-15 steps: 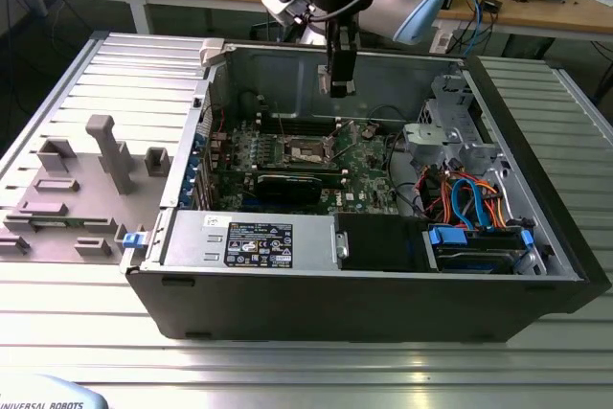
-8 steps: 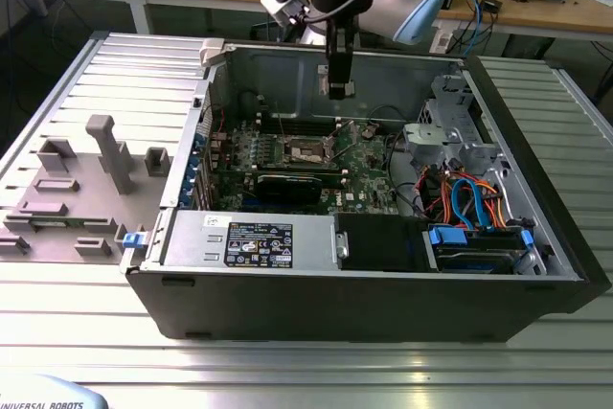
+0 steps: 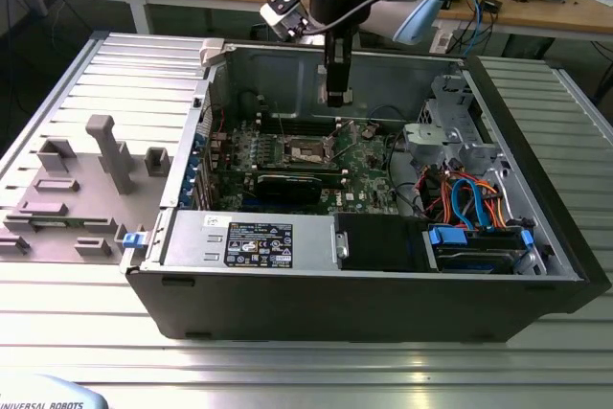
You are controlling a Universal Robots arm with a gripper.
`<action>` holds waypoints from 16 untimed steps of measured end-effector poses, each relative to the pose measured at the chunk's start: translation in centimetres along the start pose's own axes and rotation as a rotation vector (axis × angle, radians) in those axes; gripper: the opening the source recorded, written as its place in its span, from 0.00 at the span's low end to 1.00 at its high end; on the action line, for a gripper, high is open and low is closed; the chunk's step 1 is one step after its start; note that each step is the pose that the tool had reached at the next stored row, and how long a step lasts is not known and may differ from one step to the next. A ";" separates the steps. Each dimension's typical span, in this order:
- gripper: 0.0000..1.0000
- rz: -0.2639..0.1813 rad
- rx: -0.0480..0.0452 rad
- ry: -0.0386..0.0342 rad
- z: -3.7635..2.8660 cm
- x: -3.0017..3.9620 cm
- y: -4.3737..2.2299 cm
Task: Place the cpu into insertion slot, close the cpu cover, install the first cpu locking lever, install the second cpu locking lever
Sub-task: 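Place the cpu into insertion slot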
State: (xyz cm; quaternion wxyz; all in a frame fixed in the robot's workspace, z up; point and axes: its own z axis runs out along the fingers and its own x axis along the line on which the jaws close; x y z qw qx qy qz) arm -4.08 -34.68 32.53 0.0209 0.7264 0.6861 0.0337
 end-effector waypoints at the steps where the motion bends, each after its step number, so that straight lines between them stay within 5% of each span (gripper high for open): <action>1: 0.54 -0.014 0.0003 0.0010 0.21 -0.01 -0.05; 5: 0.54 -0.057 0.0012 0.0042 0.69 -0.02 -0.14; 16: 0.54 -0.058 0.0013 0.0044 0.75 -0.02 -0.14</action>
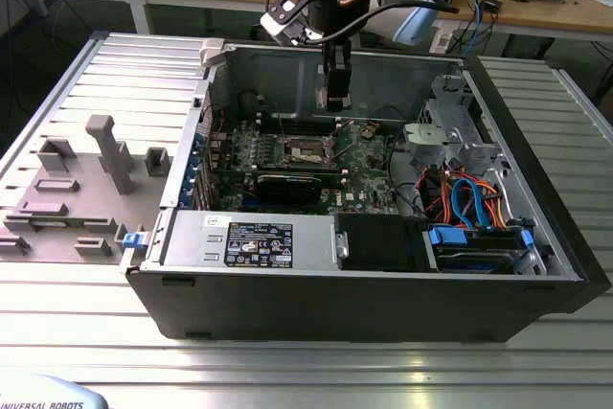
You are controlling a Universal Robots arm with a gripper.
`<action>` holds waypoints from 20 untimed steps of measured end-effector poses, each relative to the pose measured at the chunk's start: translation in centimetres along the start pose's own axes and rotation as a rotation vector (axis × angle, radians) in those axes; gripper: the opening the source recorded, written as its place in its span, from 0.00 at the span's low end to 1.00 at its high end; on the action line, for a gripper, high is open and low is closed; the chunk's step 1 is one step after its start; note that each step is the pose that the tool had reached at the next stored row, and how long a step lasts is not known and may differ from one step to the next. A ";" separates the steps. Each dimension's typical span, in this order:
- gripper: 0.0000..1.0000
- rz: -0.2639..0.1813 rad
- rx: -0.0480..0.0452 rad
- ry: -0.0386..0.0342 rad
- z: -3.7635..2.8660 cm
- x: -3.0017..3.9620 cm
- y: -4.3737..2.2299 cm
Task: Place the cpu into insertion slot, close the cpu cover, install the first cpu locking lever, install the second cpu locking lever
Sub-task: 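Place the cpu into insertion slot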
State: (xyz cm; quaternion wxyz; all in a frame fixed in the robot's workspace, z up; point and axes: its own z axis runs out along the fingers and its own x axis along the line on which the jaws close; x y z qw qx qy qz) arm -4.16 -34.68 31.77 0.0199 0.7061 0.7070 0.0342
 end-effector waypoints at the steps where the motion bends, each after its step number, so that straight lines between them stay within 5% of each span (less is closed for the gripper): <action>1: 0.54 0.000 0.0000 0.0000 0.01 0.00 0.00; 7: 0.54 -0.018 0.0003 0.0014 0.51 -0.01 -0.06; 18: 0.54 -0.028 0.0005 0.0022 2.88 -0.06 -0.26; 20: 0.54 -0.028 0.0006 0.0022 3.78 -0.08 -0.34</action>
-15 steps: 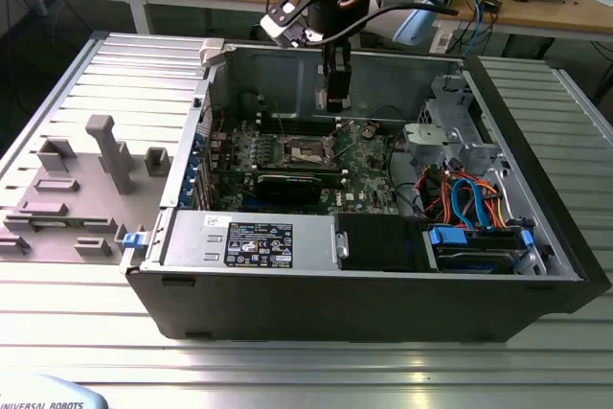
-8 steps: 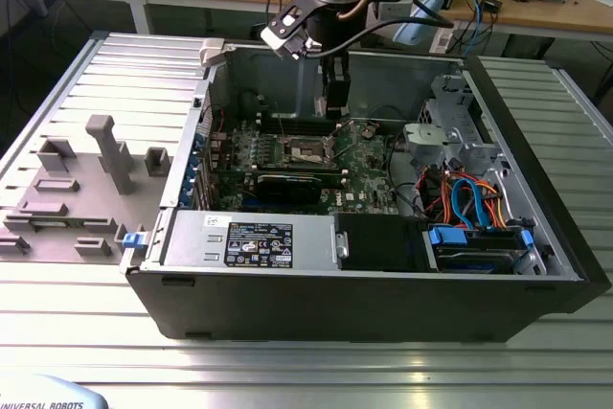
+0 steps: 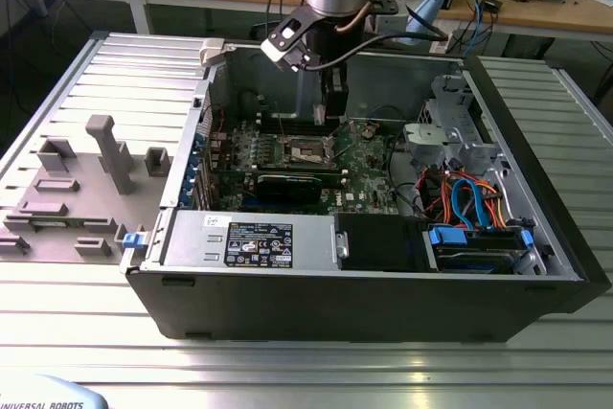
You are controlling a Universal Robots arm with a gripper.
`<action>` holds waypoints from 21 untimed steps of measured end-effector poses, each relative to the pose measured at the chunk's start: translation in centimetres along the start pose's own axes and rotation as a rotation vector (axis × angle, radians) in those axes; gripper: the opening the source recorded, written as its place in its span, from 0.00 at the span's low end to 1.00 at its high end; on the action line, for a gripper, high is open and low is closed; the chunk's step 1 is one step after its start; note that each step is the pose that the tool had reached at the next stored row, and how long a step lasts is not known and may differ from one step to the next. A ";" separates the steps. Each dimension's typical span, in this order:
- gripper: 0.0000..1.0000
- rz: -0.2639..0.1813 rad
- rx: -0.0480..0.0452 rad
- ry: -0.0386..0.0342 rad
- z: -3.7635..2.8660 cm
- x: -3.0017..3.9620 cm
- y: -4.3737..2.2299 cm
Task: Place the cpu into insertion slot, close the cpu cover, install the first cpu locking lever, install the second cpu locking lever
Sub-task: 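Place the cpu into insertion slot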
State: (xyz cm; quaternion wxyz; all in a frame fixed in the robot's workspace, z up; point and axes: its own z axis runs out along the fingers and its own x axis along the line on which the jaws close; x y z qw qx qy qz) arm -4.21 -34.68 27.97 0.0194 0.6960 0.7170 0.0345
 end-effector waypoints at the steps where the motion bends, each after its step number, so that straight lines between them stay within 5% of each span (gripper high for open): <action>1: 0.54 0.000 0.0000 0.0000 0.40 -0.01 -0.03; 6: 0.54 0.000 -0.0001 0.0001 1.13 -0.02 -0.09; 21: 0.54 0.002 -0.0002 0.0001 1.35 -0.02 -0.18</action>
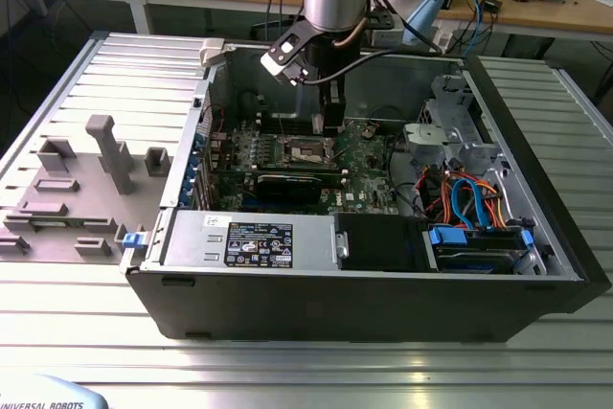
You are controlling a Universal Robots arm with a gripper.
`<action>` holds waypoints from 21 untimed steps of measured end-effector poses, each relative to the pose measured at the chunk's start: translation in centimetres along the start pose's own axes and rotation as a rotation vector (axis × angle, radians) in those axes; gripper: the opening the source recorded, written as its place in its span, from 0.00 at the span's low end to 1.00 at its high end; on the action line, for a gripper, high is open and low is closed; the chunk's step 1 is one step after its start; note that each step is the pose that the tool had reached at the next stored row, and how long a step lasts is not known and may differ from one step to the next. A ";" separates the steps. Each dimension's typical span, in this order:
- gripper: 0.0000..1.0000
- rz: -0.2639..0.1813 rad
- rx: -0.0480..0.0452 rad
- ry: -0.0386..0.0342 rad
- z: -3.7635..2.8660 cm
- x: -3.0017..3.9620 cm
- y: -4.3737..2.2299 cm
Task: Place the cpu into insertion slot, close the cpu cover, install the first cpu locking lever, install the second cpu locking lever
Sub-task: 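Place the cpu into insertion slot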
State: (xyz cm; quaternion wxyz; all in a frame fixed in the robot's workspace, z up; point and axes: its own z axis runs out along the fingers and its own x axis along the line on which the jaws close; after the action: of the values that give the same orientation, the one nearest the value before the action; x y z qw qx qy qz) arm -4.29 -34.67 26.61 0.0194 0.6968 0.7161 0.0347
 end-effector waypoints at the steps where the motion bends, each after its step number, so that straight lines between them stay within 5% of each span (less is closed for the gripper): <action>1: 0.54 0.001 0.0001 -0.0003 0.05 0.00 -0.06; 8: 0.54 0.010 -0.0027 -0.0011 1.09 0.19 -1.41; 14: 0.54 0.011 -0.0028 -0.0012 2.99 0.81 -2.39; 21: 0.54 0.011 -0.0028 -0.0012 3.26 0.81 -2.64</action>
State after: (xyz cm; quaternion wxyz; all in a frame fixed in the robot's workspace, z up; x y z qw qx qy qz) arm -6.69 -33.86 23.18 0.0206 0.7009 0.7121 0.0353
